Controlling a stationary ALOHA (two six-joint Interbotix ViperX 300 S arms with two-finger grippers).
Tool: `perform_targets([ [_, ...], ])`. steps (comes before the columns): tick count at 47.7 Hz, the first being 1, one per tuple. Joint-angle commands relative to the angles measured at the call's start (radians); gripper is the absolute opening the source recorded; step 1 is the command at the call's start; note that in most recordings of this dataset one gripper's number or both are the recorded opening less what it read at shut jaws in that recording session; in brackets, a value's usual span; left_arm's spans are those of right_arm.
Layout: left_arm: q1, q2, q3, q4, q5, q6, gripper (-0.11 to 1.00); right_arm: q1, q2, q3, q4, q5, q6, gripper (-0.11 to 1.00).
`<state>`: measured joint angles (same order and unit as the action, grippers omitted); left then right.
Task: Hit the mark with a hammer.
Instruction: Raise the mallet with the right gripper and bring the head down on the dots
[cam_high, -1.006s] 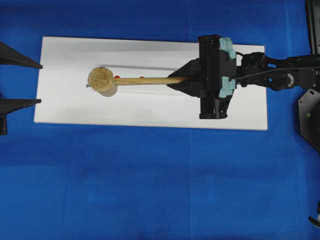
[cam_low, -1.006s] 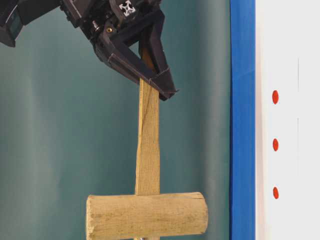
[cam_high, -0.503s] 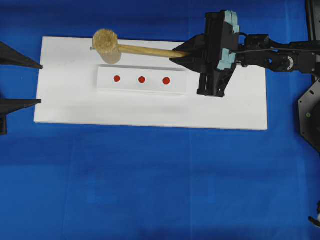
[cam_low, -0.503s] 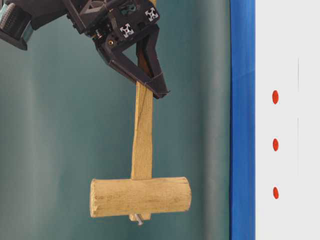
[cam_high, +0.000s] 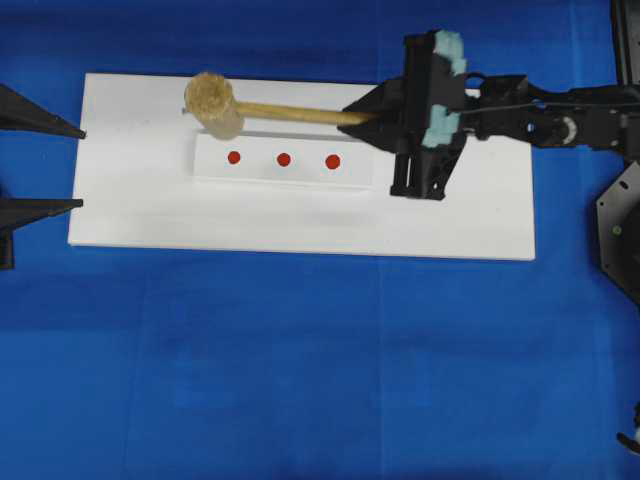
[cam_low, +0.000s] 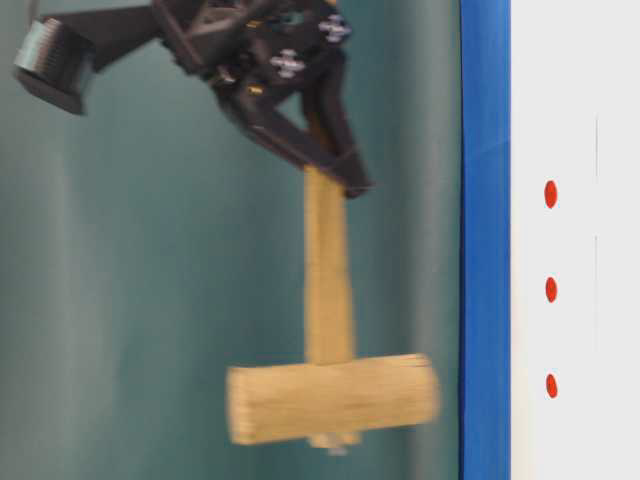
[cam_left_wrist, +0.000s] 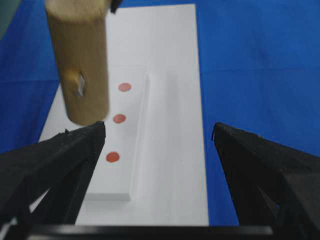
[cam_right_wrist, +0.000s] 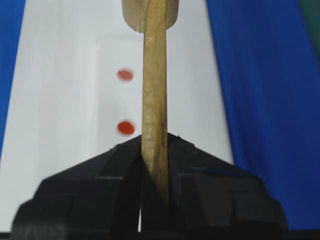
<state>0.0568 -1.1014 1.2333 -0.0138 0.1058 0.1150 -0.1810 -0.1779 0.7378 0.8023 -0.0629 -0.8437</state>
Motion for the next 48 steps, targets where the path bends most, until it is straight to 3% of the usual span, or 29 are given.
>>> perform_targets([
  [1, 0.003, 0.009, -0.011, -0.002, -0.005, -0.002, 0.9, 0.012, 0.032, -0.015, 0.021, -0.005, 0.002, 0.03],
  [11, 0.003, 0.011, -0.009, -0.003, -0.005, -0.002, 0.9, 0.009, 0.189, 0.0, 0.095, -0.014, 0.002, 0.03],
  [21, 0.003, 0.009, -0.009, -0.002, -0.003, -0.002, 0.9, 0.012, 0.181, -0.006, 0.098, -0.017, -0.003, 0.03],
  [33, 0.003, 0.011, -0.009, -0.002, -0.005, -0.002, 0.9, 0.014, 0.067, 0.005, 0.095, -0.017, -0.011, 0.03],
  [48, 0.003, 0.011, -0.008, -0.002, -0.003, -0.002, 0.9, 0.017, -0.179, 0.123, 0.086, -0.032, -0.014, 0.03],
])
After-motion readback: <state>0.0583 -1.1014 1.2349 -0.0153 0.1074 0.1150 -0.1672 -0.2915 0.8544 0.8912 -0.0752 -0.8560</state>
